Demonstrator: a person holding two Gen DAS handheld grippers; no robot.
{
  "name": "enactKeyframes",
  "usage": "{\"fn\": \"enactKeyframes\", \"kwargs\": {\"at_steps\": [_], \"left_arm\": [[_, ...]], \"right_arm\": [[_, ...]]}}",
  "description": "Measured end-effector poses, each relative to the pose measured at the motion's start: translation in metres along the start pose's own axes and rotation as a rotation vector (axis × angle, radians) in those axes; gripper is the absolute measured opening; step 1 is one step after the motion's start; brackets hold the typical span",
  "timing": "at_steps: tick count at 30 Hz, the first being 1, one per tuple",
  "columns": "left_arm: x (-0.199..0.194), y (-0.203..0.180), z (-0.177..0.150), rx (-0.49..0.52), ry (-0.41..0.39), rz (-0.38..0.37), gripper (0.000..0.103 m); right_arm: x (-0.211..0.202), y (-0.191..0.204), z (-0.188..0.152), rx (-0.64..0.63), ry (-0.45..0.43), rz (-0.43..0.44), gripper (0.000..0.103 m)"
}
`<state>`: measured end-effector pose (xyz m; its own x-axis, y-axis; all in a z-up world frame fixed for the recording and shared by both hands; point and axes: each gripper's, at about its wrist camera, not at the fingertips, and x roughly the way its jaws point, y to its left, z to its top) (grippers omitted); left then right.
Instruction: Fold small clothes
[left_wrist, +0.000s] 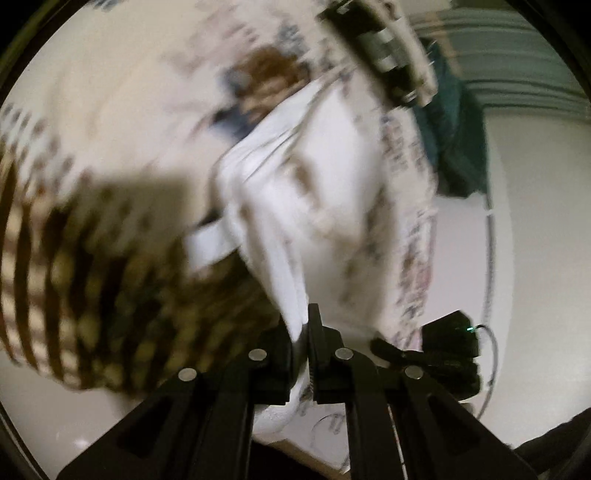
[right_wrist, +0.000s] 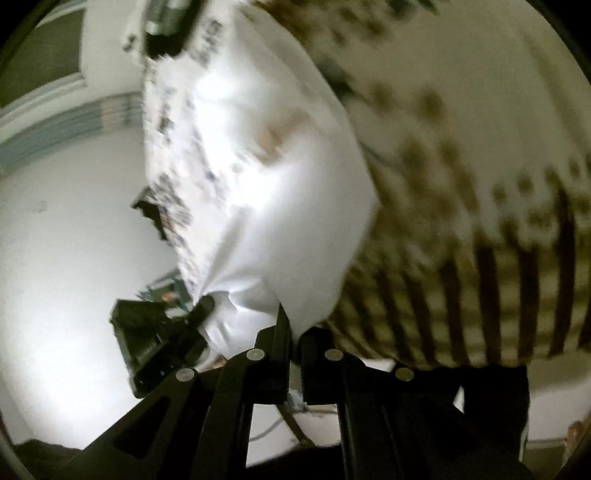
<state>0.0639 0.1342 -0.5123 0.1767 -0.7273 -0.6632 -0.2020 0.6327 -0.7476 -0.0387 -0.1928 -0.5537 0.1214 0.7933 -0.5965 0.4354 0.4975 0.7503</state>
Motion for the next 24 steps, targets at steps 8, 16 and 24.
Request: {"fn": "enactKeyframes", "kwargs": {"at_steps": [8,16,24], "left_arm": [[0.021,-0.056,0.123,0.049,-0.145,-0.064,0.006],[0.049,-0.060,0.224,-0.037,-0.118,-0.068,0.043],[0.034,-0.039,0.254,-0.078,-0.162,-0.083,0.052]], "right_arm": [[-0.026,0.068,0.111,-0.074,-0.168,0.019,0.004],[-0.028,0.110,0.232,-0.027,-0.254,0.071,0.030],[-0.038,0.108,0.247,-0.081,-0.292,0.003,0.066]]}}
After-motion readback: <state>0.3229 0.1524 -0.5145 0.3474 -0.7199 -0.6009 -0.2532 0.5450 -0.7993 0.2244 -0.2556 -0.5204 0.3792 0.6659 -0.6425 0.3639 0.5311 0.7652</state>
